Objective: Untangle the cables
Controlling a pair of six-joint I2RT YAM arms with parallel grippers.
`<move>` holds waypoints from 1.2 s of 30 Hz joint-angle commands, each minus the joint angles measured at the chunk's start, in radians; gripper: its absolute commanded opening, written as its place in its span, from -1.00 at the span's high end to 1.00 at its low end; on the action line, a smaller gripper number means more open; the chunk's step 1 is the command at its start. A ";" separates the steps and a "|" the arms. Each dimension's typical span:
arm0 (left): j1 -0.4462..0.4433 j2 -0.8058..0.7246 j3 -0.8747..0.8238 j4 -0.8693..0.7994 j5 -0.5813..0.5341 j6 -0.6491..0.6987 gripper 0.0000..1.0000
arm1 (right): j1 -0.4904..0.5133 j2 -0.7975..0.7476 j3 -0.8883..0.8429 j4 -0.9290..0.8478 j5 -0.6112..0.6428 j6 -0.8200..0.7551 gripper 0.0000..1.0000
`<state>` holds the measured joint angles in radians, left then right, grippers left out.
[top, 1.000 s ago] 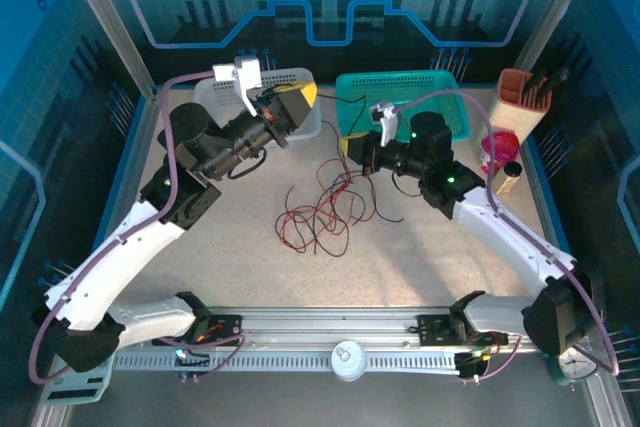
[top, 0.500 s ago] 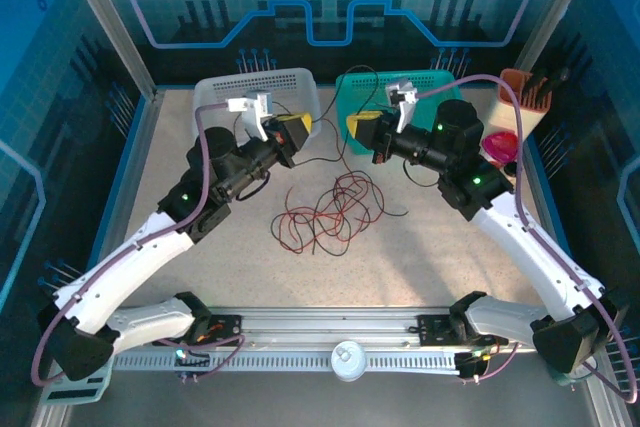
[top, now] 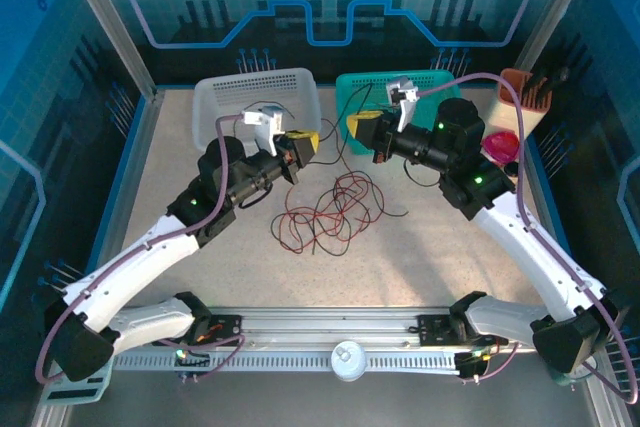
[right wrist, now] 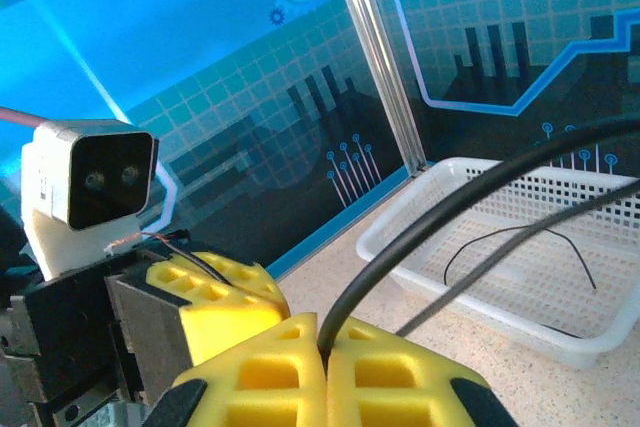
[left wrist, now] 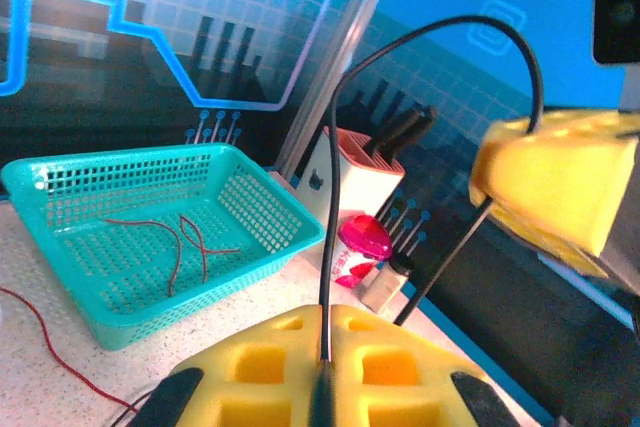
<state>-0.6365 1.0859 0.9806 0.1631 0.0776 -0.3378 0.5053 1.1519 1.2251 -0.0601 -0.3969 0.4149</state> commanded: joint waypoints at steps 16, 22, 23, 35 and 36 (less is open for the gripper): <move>0.014 0.077 0.023 -0.016 0.161 0.135 0.12 | 0.015 0.019 0.055 0.017 -0.078 0.049 1.00; 0.014 0.104 0.040 -0.005 0.190 0.134 0.07 | 0.028 0.031 0.060 0.029 -0.090 0.059 1.00; 0.014 0.110 0.044 -0.005 0.195 0.134 0.07 | 0.031 0.033 0.060 0.029 -0.089 0.060 1.00; 0.015 0.147 0.064 0.028 0.208 0.106 0.61 | 0.057 0.048 0.062 0.036 -0.083 0.058 1.00; 0.014 0.148 0.063 0.032 0.208 0.105 0.66 | 0.057 0.048 0.060 0.036 -0.082 0.058 1.00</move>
<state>-0.6292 1.2259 1.0077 0.1555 0.2676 -0.2367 0.5453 1.2011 1.2530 -0.0479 -0.4725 0.4679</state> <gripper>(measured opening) 0.184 0.064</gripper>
